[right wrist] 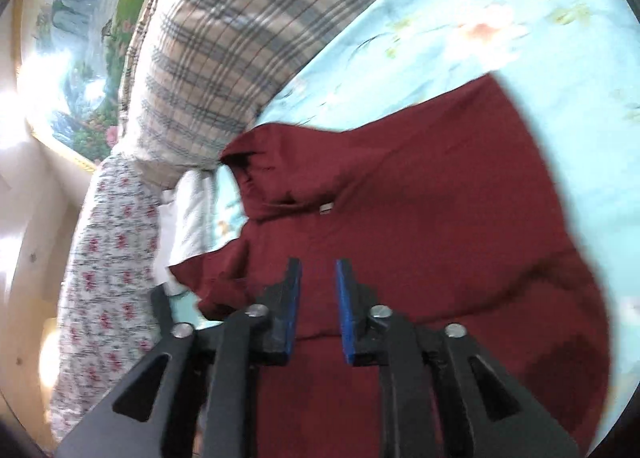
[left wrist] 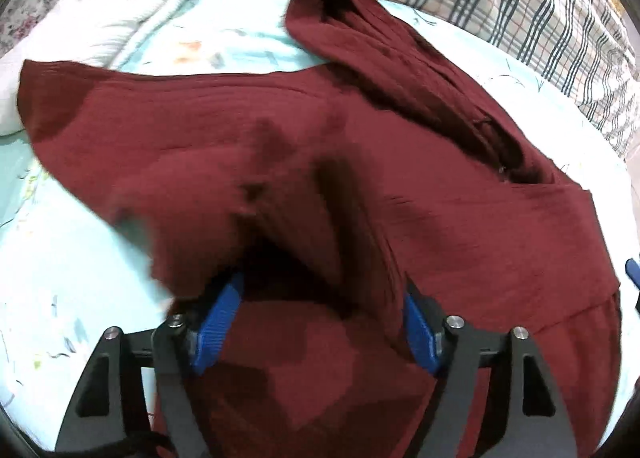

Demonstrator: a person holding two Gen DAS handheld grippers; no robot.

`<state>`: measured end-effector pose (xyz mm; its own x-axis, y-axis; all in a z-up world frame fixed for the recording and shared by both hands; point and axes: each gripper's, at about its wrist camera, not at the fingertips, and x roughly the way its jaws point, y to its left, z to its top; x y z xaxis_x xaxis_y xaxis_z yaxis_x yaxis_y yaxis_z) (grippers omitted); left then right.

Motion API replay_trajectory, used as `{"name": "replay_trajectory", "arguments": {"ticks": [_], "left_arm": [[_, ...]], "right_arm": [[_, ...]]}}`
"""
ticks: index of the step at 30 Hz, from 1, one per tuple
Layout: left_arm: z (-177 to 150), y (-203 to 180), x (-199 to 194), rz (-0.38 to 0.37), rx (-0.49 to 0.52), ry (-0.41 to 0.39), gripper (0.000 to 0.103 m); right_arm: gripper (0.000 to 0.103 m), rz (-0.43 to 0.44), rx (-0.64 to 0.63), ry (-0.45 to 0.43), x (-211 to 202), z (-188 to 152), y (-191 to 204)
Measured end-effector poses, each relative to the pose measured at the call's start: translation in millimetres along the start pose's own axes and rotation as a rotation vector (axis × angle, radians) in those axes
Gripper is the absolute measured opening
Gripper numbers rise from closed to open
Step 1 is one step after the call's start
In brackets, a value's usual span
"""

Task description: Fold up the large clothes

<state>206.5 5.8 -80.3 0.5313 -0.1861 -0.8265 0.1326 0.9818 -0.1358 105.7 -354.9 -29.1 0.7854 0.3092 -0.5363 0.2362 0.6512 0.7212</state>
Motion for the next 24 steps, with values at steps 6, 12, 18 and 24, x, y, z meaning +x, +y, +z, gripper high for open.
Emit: {"name": "replay_trajectory", "arguments": {"ticks": [6,12,18,24], "left_arm": [[17.6,-8.2,-4.7,-0.098,0.07,-0.041,0.021],[17.1,10.0,3.3,-0.038,0.071,-0.054,0.004],[17.9,-1.5,-1.9,-0.03,0.111,-0.078,0.003],[23.0,-12.2,4.1,-0.008,0.107,-0.079,0.003]], "right_arm": [[0.034,-0.203,-0.016,-0.046,-11.8,37.5,-32.6],[0.035,-0.364,-0.034,0.018,25.3,86.9,-63.7],[0.0,-0.323,-0.037,0.045,47.5,100.4,-65.9],[0.001,-0.396,-0.023,-0.103,-14.4,116.4,-83.5]]}}
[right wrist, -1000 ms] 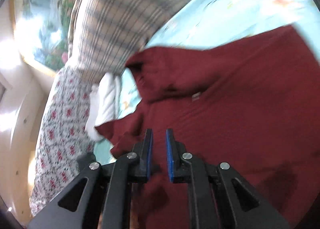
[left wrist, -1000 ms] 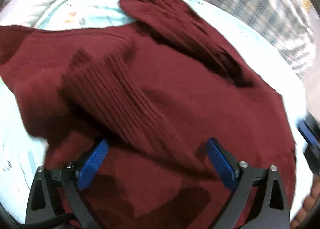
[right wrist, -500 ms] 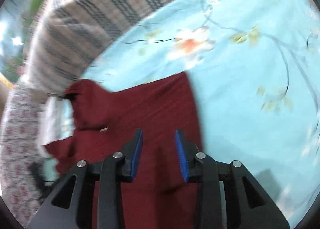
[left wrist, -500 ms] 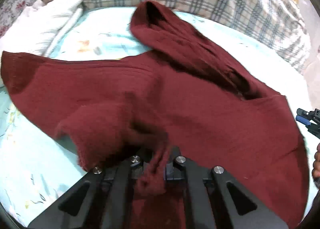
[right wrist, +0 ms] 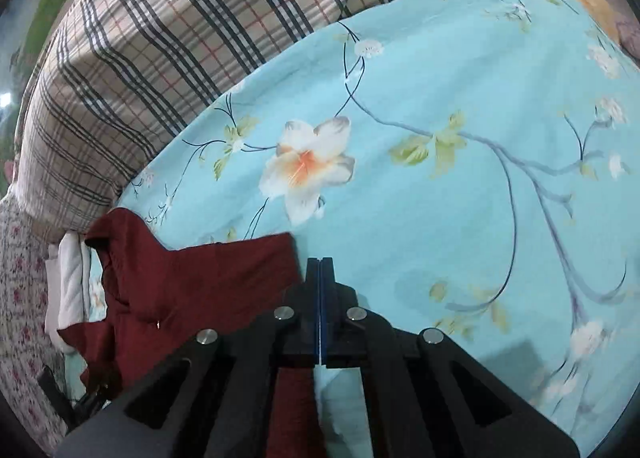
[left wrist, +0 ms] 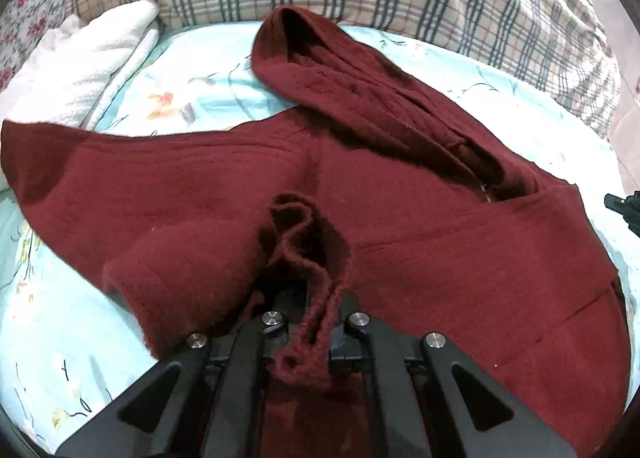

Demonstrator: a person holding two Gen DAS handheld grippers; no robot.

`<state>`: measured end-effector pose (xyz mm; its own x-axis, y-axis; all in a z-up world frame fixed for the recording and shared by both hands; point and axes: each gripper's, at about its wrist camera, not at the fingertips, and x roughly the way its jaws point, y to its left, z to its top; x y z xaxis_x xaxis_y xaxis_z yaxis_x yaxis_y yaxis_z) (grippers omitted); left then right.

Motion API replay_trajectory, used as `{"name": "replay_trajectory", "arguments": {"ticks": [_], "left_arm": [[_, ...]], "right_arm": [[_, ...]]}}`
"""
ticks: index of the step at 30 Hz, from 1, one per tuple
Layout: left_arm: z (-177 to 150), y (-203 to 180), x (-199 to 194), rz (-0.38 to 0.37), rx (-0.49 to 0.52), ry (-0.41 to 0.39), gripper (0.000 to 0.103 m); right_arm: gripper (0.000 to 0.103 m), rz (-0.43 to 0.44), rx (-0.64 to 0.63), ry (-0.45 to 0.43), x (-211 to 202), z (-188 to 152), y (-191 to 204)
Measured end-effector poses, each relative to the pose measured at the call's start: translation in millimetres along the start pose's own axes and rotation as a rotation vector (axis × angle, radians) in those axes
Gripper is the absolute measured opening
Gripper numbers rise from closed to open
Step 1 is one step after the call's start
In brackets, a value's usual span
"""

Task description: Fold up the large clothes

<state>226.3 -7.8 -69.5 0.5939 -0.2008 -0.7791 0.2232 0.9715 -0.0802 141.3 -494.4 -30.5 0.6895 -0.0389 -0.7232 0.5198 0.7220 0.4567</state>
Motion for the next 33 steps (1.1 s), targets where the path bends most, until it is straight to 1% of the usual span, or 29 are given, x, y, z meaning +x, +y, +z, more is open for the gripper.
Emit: {"name": "replay_trajectory", "arguments": {"ticks": [1,2,3,4,5,6,7,8,9,10,11,12,14,16,17,18,19,21,23,24,25,26,27,28,29,30,31,32,33], "left_arm": [[-1.2,3.4,1.6,0.006,-0.01,0.005,0.003],[-2.0,6.3,3.0,0.002,-0.02,0.011,0.003],[-3.5,8.8,3.8,-0.006,-0.026,0.016,0.003],[-3.7,9.5,4.0,-0.007,-0.027,0.016,0.003],[-4.9,9.0,3.1,-0.007,-0.023,0.013,0.003],[-5.4,8.7,3.1,-0.007,-0.017,0.011,0.003],[-4.9,8.2,3.0,-0.009,-0.015,0.012,0.003],[-4.2,7.9,3.1,-0.012,-0.013,0.012,0.003],[-3.8,7.9,3.3,-0.016,-0.012,0.014,0.003],[-3.3,7.7,2.9,-0.023,-0.009,0.013,0.003],[-3.0,7.3,2.3,-0.025,-0.004,0.01,0.003],[-2.9,5.9,2.2,-0.02,0.005,0.008,0.003],[-2.4,1.3,3.2,-0.004,0.019,0.007,0.002],[-1.0,-6.8,6.2,-0.003,0.039,0.006,0.002],[0.0,-11.6,7.5,-0.002,0.052,0.003,0.002],[1.1,-16.7,9.0,0.002,0.065,0.001,0.002],[2.5,-22.0,10.6,0.015,0.081,-0.004,0.002],[4.3,-26.0,14.0,0.056,0.11,-0.017,0.003],[6.0,-21.9,17.5,0.063,0.111,-0.01,0.003],[6.6,-18.0,17.0,0.054,0.102,-0.011,0.003],[7.4,-15.7,16.6,0.052,0.098,-0.013,0.003],[7.9,-14.5,17.4,0.053,0.095,-0.014,0.003],[8.2,-14.2,18.3,0.054,0.092,-0.013,0.003],[8.7,-14.7,19.3,0.058,0.091,-0.013,0.003],[9.0,-15.4,19.9,0.062,0.092,-0.012,0.003],[9.1,-16.0,19.9,0.065,0.093,-0.01,0.003],[8.7,-16.5,18.3,0.062,0.092,-0.006,0.004],[7.4,-16.5,14.6,0.054,0.089,-0.002,0.004],[4.9,-13.8,7.2,0.034,0.079,0.004,0.005]], "right_arm": [[0.003,0.016,-0.009,0.02,5.5,2.0,2.4],[0.008,0.035,-0.019,0.045,12.8,3.5,6.4],[0.03,0.059,-0.043,0.086,24.3,4.7,13.4],[0.056,0.075,-0.059,0.101,29.3,3.7,17.7],[0.065,0.09,-0.075,0.101,35.5,4.1,23.8],[0.068,0.072,-0.103,0.1,42.7,4.3,29.8],[0.067,0.051,-0.126,0.108,48.8,3.8,34.2],[0.064,0.054,-0.138,0.132,57.3,3.7,36.2],[0.051,0.095,-0.138,0.176,69.1,3.1,37.9],[0.044,0.095,-0.14,0.209,79.5,2.5,39.2],[0.037,0.072,-0.144,0.219,85.4,3.0,39.2],[0.01,0.061,-0.146,0.219,90.1,4.5,39.5],[0.01,0.067,-0.12,0.207,87.6,9.5,37.6],[0.009,0.049,-0.118,0.109,61.4,17.9,36.3],[0.009,0.043,-0.111,0.087,54.7,19.0,34.0],[0.007,0.017,-0.104,0.066,47.7,20.8,28.8],[0.007,-0.043,-0.105,0.052,45.8,20.1,23.6],[0.007,-0.071,-0.062,0.057,52.8,19.6,15.3],[0.009,-0.076,-0.033,0.114,64.9,15.5,9.0],[0.015,-0.083,-0.033,0.118,61.3,16.3,9.5],[0.016,-0.101,-0.044,0.093,51.1,15.5,14.6],[0.016,-0.127,-0.075,0.04,30.7,12.9,23.9],[0.016,-0.119,-0.097,0.002,13.7,8.0,29.7],[0.018,-0.079,-0.119,-0.023,-1.6,-0.4,39.1],[0.019,-0.014,-0.15,-0.017,-12.8,-12.6,49.5],[0.025,0.051,-0.19,0.022,-17.2,-28.7,60.9],[0.032,0.092,-0.219,0.073,-14.1,-46.3,69.7],[0.035,0.106,-0.23,0.121,-6.0,-60.2,74.0],[0.036,0.062,-0.235,0.181,10.8,-76.4,71.7]]}}
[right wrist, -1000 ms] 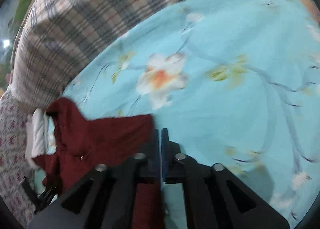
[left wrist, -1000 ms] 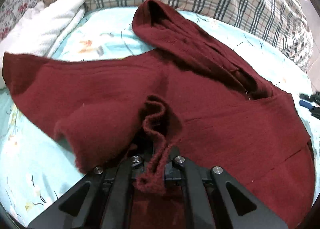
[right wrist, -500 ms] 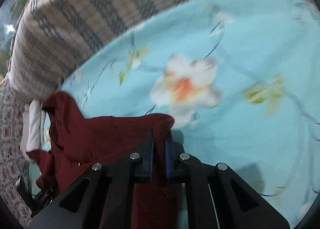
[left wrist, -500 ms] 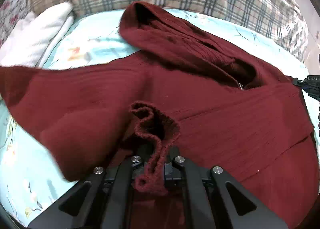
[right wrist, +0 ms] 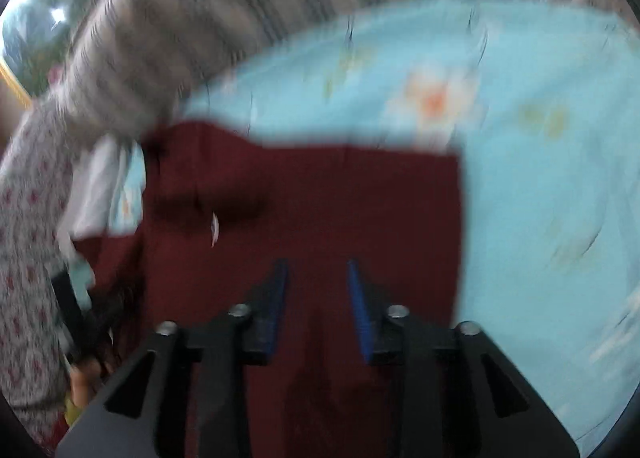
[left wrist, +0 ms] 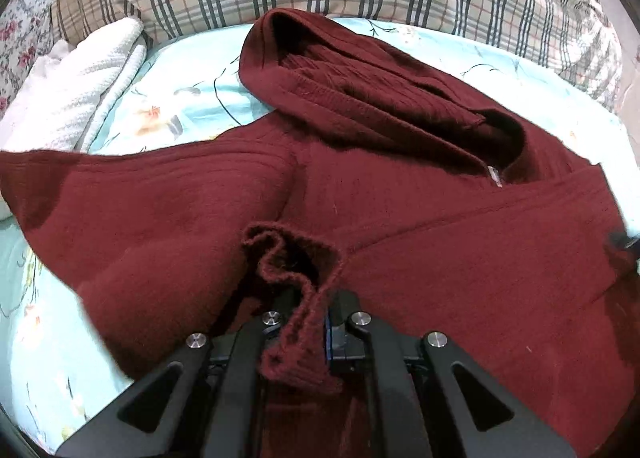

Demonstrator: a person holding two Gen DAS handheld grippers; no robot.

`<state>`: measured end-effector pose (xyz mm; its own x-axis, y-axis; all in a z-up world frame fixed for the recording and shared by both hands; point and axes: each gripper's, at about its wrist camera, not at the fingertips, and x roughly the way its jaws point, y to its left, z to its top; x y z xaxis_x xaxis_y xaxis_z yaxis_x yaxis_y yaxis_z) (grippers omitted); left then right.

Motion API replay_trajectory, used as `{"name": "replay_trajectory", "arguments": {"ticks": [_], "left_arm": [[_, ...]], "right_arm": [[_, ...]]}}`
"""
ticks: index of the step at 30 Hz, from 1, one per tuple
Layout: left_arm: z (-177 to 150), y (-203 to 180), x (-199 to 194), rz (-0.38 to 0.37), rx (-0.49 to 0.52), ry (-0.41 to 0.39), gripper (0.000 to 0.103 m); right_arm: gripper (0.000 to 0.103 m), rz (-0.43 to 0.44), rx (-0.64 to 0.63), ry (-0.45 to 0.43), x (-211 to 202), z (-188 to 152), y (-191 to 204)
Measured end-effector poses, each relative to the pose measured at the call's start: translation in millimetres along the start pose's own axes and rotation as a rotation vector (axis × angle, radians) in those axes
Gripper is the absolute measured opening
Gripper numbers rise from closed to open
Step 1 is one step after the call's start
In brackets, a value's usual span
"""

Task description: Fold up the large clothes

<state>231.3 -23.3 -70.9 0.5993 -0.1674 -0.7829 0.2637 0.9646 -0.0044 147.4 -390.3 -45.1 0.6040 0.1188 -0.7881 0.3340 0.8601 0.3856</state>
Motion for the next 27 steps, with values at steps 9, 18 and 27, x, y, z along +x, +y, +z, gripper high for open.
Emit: {"name": "replay_trajectory", "arguments": {"ticks": [9,18,27], "left_arm": [[-25.7,104.4,-68.3,-0.038,-0.233,-0.044,0.023],[-13.9,283.4,-19.4,0.018,-0.693,-0.041,0.058],[18.2,328.8,4.3,-0.119,-0.759,-0.186,0.009]], "right_arm": [[0.036,0.159,0.034,-0.095,-35.8,-30.5,31.0],[0.036,0.324,-0.025,-0.021,-42.0,-73.6,91.9],[0.036,0.328,-0.054,0.071,-27.0,-96.7,111.2]]}}
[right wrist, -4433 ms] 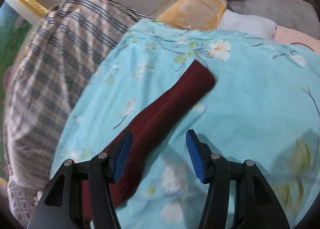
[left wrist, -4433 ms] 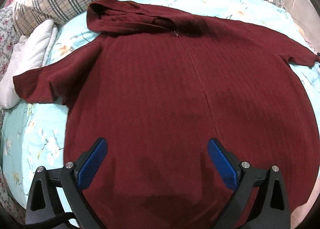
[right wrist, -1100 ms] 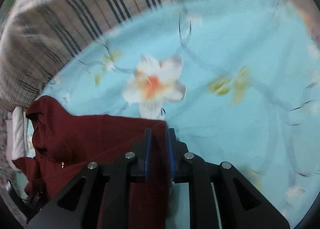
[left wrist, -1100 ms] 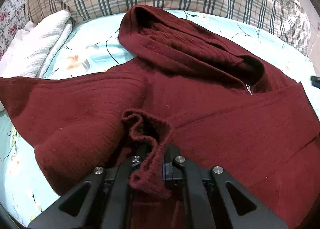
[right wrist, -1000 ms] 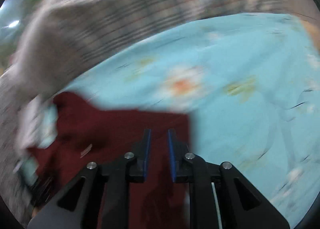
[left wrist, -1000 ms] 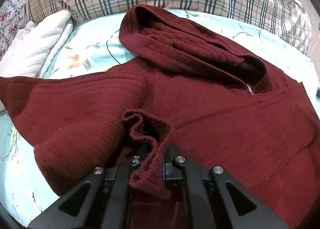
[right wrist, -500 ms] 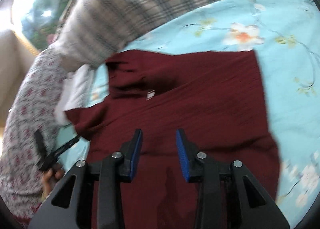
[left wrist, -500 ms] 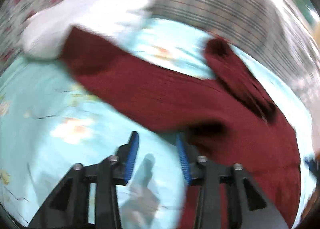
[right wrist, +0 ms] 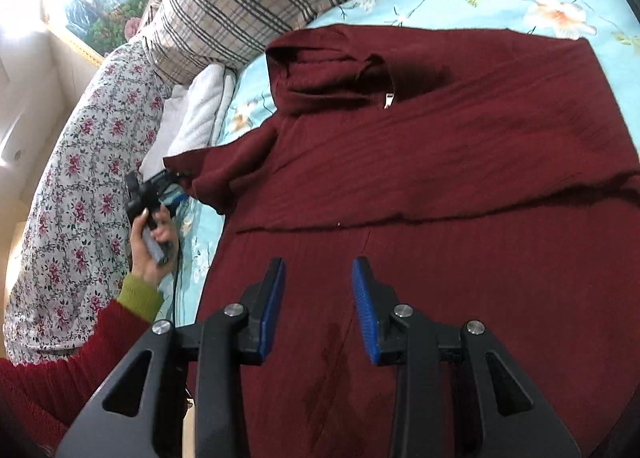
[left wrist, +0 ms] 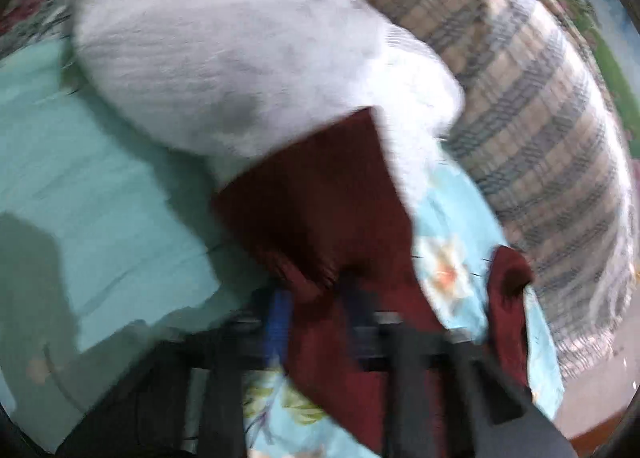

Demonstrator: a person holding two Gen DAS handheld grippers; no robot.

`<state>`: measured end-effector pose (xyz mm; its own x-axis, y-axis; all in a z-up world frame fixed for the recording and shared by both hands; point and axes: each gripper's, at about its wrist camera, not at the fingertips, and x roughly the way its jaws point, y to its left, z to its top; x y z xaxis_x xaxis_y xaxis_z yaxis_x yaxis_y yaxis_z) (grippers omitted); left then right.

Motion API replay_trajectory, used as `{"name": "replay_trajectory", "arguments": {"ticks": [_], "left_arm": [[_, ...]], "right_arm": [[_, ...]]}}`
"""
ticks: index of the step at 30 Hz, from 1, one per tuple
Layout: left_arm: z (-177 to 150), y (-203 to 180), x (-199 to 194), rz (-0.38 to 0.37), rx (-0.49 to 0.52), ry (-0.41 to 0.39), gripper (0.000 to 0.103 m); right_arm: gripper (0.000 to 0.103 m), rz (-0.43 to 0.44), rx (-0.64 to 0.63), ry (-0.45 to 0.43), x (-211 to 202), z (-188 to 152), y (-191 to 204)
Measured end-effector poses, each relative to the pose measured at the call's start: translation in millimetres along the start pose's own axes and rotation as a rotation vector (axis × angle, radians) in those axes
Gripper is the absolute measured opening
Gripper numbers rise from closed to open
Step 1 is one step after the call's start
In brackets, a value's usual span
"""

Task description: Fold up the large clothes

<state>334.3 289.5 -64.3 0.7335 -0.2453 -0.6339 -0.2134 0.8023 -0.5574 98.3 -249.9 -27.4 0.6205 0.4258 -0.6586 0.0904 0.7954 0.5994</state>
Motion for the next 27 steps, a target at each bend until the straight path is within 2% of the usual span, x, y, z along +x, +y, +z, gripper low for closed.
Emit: {"name": "replay_trajectory", "arguments": {"ticks": [3,7,9,14,18,21,24,27], "left_arm": [[-5.0,-18.3,-13.5,0.051,0.091,-0.05,0.007],[-17.8,-42.3,-42.0,0.02,0.131,-0.087,0.006],[-27.8,-56.5,-55.3,-0.009,0.149,-0.096,0.006],[-65.8,-120.3,-93.2,-0.143,0.242,-0.095,0.006],[-108.4,-187.5,-112.8,-0.286,0.32,-0.052,0.006],[-152.5,-245.7,-112.3,-0.402,0.388,0.03,0.006],[-203.0,-289.9,-104.9,-0.46,0.465,0.11,0.006],[-250.9,-327.8,-83.1,-0.482,0.518,0.197,0.006]], "right_arm": [[0.036,-0.003,0.016,-0.002,0.9,-0.4,-3.0],[0.036,-0.001,0.026,-0.016,-2.4,-1.5,-4.2],[0.036,0.002,0.023,-0.024,-6.1,-1.8,-4.6],[0.036,0.007,0.028,-0.059,-23.7,-4.1,-7.5],[0.036,0.006,0.049,-0.104,-44.3,-5.4,-15.0],[0.036,-0.003,0.07,-0.146,-62.7,-5.6,-23.8],[0.036,-0.003,0.114,-0.191,-80.9,-7.0,-38.9],[0.036,-0.008,0.165,-0.229,-96.8,-8.4,-55.8]]}}
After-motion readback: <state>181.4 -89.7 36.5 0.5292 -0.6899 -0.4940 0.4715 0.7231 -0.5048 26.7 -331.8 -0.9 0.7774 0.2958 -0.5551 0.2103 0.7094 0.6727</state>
